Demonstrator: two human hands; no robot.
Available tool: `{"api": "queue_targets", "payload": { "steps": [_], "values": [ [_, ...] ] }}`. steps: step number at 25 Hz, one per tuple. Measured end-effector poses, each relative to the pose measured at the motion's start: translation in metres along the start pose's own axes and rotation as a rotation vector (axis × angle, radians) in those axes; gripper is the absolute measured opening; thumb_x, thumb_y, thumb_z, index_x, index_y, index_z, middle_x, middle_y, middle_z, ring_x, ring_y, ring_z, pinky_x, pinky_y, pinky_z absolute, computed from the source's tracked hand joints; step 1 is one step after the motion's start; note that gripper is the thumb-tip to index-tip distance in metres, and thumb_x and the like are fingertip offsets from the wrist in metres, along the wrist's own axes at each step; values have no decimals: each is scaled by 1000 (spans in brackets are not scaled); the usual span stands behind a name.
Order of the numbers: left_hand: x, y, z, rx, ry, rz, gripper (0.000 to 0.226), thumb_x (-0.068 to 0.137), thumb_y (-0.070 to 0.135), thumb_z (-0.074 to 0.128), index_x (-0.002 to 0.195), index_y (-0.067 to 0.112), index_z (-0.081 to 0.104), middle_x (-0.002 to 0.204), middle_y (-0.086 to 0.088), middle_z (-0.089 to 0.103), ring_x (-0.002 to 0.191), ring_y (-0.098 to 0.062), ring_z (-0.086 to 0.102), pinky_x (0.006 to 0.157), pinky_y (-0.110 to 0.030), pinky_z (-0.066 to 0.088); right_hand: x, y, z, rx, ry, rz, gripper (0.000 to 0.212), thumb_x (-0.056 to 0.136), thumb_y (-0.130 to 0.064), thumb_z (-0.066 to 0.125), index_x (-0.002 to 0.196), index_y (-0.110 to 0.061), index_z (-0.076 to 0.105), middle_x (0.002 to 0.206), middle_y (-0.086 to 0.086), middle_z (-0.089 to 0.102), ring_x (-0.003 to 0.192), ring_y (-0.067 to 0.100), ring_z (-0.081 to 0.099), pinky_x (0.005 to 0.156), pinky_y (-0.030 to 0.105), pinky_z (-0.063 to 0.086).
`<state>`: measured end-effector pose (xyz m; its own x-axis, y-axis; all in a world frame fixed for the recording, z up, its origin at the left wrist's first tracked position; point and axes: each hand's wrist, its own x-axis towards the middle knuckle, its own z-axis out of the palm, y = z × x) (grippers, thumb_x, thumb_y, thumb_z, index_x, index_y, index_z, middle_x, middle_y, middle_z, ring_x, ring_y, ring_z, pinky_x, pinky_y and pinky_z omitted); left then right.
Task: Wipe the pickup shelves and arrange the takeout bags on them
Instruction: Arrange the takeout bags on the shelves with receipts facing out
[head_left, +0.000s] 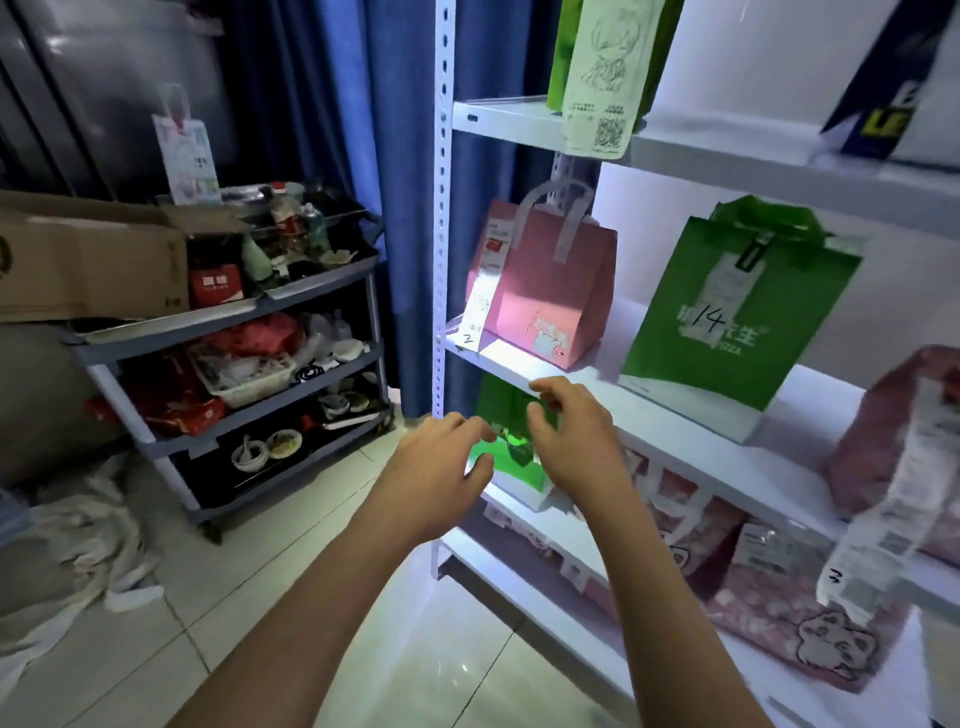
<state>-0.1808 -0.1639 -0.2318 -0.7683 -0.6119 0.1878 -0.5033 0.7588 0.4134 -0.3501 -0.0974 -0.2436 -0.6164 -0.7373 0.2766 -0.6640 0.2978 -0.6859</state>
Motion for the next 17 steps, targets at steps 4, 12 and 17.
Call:
{"api": "queue_targets", "payload": {
  "steps": [4,12,17],
  "values": [
    [53,-23,-25,-23,0,124,28,99,36,45,122,27,58,116,6,60,106,-20,52,95,-41,43,29,-22,2,-39,122,23,26,96,-30,56,121,-29,64,117,-5,65,104,11,61,89,30,49],
    [138,-56,-77,-84,-18,375,31,99,35,44,127,27,56,124,5,60,114,-19,51,100,-39,41,83,-79,-6,-155,305,60,28,96,-26,57,123,-25,64,118,-4,65,104,12,61,93,30,49],
    [169,-63,-102,-100,-26,513,33,100,35,44,129,25,55,128,4,58,117,-20,51,101,-39,41,98,-104,-13,-208,425,97,27,98,-31,54,123,-26,63,114,-8,63,97,6,57,87,24,47]
  ]
}}
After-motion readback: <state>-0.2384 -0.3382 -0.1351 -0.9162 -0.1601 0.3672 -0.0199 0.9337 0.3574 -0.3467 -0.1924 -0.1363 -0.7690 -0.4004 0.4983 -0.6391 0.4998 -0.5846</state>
